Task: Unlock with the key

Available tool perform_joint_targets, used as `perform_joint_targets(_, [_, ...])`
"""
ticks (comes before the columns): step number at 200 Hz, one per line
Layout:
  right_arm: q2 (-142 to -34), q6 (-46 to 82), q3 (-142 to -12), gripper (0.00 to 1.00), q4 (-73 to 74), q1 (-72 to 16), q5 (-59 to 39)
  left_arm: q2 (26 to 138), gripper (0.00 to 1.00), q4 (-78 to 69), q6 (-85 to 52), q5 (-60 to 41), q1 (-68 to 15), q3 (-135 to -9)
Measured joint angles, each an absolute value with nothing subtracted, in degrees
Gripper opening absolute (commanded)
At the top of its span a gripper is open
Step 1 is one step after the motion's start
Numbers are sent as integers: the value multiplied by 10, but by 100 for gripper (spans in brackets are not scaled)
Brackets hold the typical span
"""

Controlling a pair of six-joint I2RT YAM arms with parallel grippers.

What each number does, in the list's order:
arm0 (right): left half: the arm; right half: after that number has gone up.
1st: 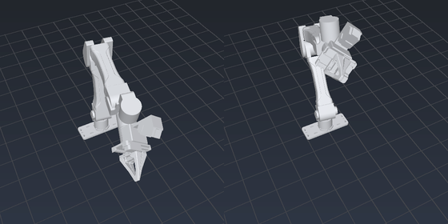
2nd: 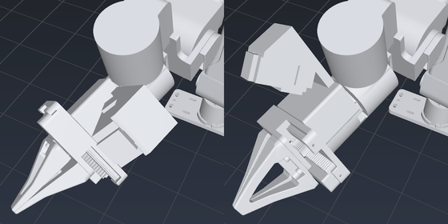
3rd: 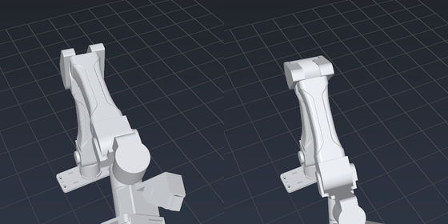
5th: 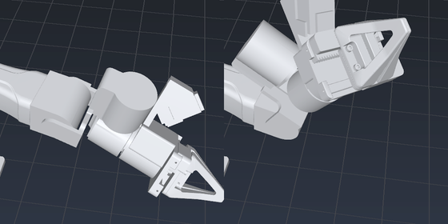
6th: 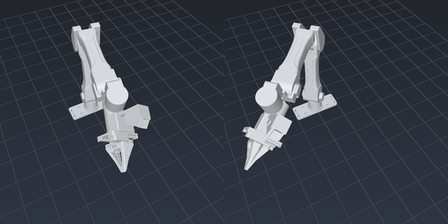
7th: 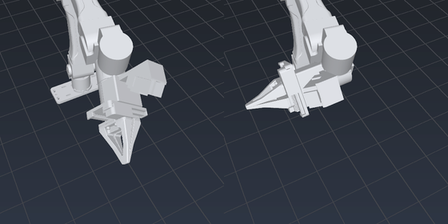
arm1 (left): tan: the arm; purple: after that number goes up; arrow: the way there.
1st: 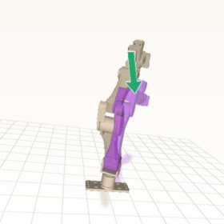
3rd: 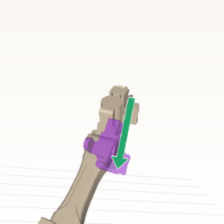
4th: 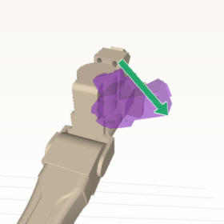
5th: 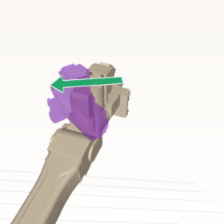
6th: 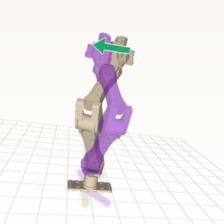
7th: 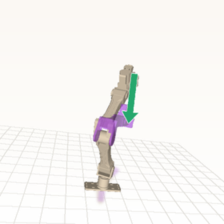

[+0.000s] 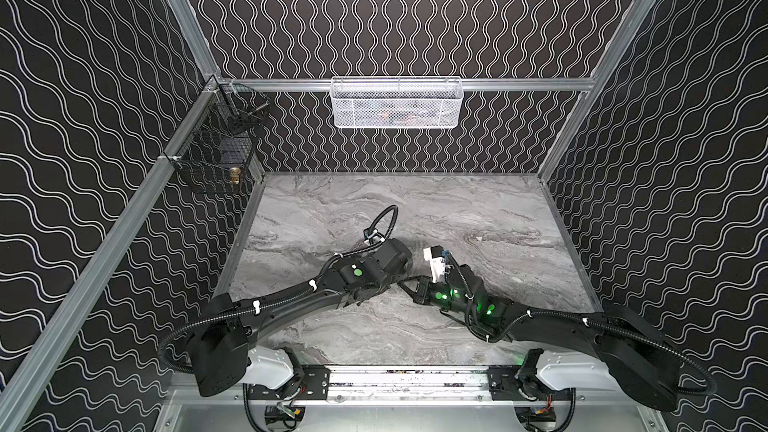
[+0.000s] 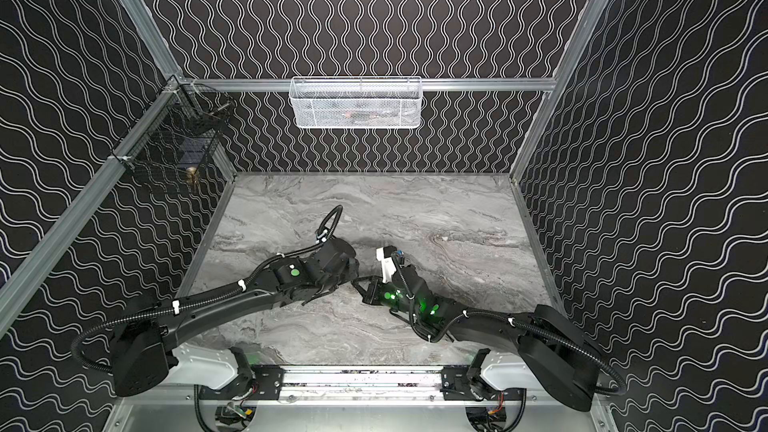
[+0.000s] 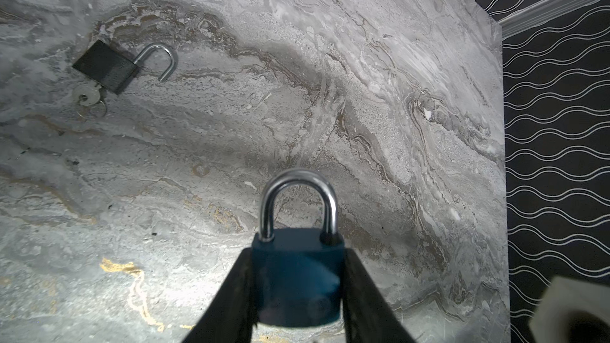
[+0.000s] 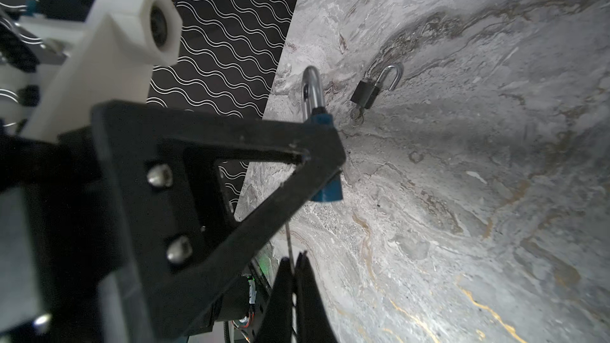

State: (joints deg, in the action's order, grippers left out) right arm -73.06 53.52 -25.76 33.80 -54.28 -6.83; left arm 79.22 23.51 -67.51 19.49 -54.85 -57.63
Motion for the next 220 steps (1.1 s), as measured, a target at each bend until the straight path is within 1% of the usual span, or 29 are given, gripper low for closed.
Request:
perform_joint_targets(85, [-725, 544, -243, 0, 342, -542, -65, 790, 10, 234, -675, 195, -549, -576])
perform_joint_targets(183, [-732, 544, -252, 0, 353, -531, -66, 783, 9, 229, -675, 193, -549, -570])
perform_joint_targets(220, [-730, 529, -272, 0, 336, -532, -81, 780, 9, 230, -675, 194, -549, -570])
